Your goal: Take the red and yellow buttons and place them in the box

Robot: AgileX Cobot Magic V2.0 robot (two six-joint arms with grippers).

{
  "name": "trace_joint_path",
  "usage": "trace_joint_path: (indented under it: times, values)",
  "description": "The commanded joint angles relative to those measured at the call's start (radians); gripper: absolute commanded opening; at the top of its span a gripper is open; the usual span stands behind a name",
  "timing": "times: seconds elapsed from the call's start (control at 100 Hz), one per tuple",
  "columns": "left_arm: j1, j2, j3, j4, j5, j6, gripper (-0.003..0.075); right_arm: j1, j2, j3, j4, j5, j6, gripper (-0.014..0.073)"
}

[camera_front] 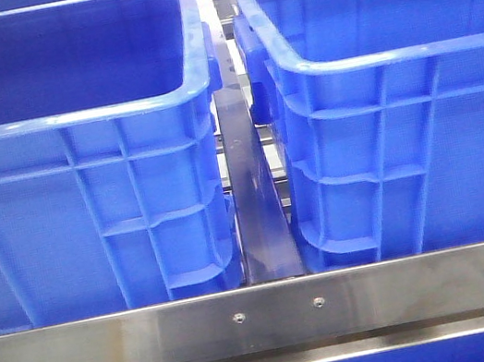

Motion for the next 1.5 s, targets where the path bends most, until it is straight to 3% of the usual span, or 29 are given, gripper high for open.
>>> trace_joint_path:
  times: [0.0,0.4,0.71,0.85,1.14,1.49]
  values:
    - [-0.005,0.007,-0.026,0.024,-0.070,-0.008,-0.0019,-0.009,-0.140,0.035,0.021,-0.013,-0.081,0.0580]
    - [-0.005,0.007,-0.026,0.024,-0.070,-0.008,-0.0019,-0.009,-0.555,0.314,0.017,-0.099,-0.192,0.0580]
    - [-0.005,0.007,-0.026,0.024,-0.070,-0.008,-0.0019,-0.009,-0.868,0.510,0.014,-0.099,-0.193,0.0571]
    - [-0.005,0.007,-0.026,0.024,-0.072,-0.008,-0.0019,-0.009,-0.983,0.573,0.010,-0.099,-0.193,0.0414]
    - [-0.005,0.007,-0.026,0.024,-0.072,-0.008,-0.0019,-0.009,-1.070,0.609,0.010,-0.065,-0.193,-0.0068]
    - [-0.005,0.007,-0.026,0.024,-0.072,-0.008,-0.0019,-0.009,-1.070,0.609,0.010,-0.052,-0.193,-0.0069]
